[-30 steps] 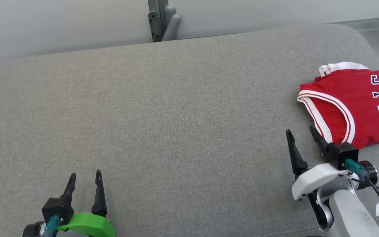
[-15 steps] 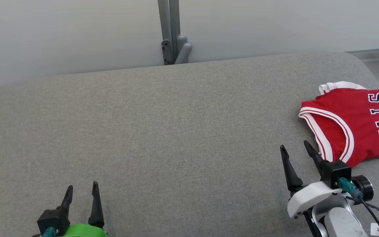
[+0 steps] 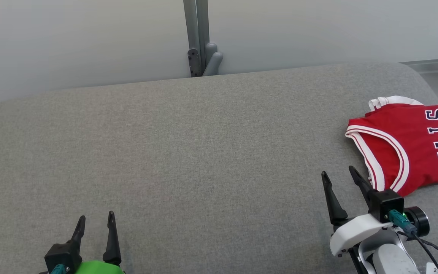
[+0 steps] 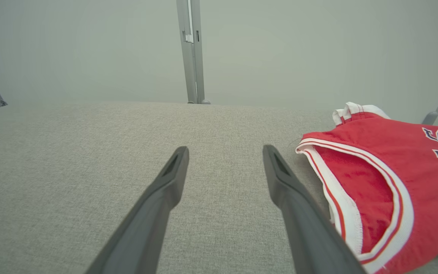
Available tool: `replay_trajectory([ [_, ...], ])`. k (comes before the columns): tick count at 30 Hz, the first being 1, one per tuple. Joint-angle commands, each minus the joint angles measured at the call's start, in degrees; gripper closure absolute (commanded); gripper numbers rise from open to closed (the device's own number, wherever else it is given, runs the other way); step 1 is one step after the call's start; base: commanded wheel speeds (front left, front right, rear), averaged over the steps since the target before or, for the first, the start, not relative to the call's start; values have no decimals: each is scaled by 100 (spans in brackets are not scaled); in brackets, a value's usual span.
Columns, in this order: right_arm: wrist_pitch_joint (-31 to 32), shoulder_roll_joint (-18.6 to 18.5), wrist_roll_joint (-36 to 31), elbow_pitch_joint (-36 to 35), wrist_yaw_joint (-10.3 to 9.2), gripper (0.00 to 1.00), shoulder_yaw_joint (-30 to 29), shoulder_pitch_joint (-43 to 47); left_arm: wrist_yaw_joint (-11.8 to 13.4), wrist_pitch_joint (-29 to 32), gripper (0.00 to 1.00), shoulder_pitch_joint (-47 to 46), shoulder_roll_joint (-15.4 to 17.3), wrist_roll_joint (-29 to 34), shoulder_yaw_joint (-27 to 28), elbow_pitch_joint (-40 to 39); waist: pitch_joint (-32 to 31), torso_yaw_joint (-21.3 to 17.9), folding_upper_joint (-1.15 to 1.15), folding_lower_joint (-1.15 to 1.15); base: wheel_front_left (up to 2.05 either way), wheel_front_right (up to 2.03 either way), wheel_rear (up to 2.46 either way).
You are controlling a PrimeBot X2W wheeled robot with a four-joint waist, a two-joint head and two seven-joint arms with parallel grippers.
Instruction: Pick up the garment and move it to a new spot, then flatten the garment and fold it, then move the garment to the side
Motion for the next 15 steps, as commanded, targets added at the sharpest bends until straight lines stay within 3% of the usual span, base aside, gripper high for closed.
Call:
replay_trajectory([
  [1,-12,-10,-26,0,-9,0,-23,53,-52,2,0,66,23,34,-2,-5,7,3,0,0,0,0,0],
  [15,-13,-1,-27,158,-12,0,-105,106,-91,2,0,14,22,27,-125,97,28,-93,0,0,0,0,0],
])
